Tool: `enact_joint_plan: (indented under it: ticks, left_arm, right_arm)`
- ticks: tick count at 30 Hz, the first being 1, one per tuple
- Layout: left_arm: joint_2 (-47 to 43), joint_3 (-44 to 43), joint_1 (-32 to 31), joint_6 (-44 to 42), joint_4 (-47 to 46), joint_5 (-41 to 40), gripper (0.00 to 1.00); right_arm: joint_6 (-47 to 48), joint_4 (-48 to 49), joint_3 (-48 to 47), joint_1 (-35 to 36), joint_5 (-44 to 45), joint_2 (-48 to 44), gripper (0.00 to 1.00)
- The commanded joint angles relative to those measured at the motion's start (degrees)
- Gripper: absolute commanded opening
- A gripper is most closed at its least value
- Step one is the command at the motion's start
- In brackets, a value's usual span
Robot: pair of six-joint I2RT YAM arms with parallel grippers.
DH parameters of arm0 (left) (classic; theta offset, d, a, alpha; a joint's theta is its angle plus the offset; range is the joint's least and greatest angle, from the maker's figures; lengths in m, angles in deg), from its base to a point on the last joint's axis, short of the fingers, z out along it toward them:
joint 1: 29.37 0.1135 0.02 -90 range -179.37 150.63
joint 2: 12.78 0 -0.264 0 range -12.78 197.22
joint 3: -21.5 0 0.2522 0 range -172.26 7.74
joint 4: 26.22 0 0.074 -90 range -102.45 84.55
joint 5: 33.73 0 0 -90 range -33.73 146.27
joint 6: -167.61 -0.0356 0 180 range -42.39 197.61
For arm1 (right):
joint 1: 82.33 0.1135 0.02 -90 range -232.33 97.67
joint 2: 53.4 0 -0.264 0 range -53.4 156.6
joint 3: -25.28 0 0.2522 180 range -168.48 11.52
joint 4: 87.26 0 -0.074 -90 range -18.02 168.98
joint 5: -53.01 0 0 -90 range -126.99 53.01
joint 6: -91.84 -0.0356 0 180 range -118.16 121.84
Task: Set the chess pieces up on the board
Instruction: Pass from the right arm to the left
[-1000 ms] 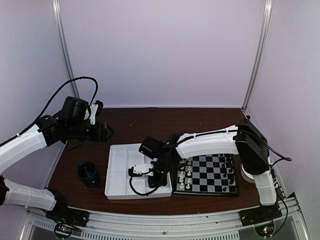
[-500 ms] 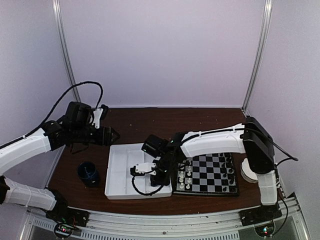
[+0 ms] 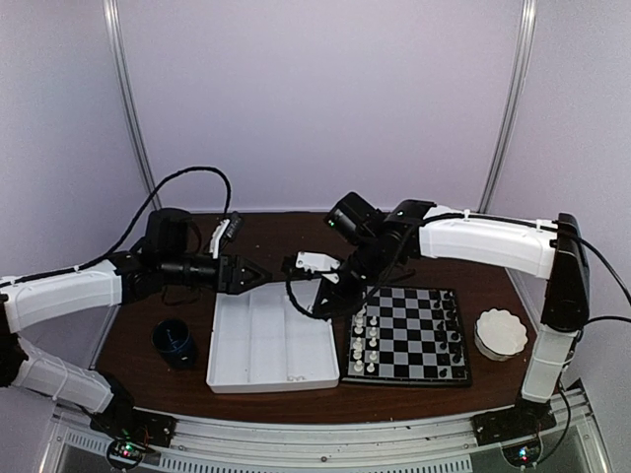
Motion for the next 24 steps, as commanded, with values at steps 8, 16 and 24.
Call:
enact_joint_plan:
  ticks: [8,16,24]
  left_arm:
    - [10.98,-6.13,-5.96,19.44,-2.99,5.16,0.55]
    - [15.41,-6.58,-8.07,23.99,-7.74,8.06,0.48]
    - [18.51,-7.83,-9.40,25.95,-9.46,9.98,0.41]
  right_arm:
    - [-0.41,-2.53,-2.66,0.25,2.03,-0.13,0.00]
    - [-0.33,-2.59,-2.77,0.24,3.54,-0.22,0.00]
    - [-0.53,-2.11,-2.71,0.24,3.75,-0.64,0.00]
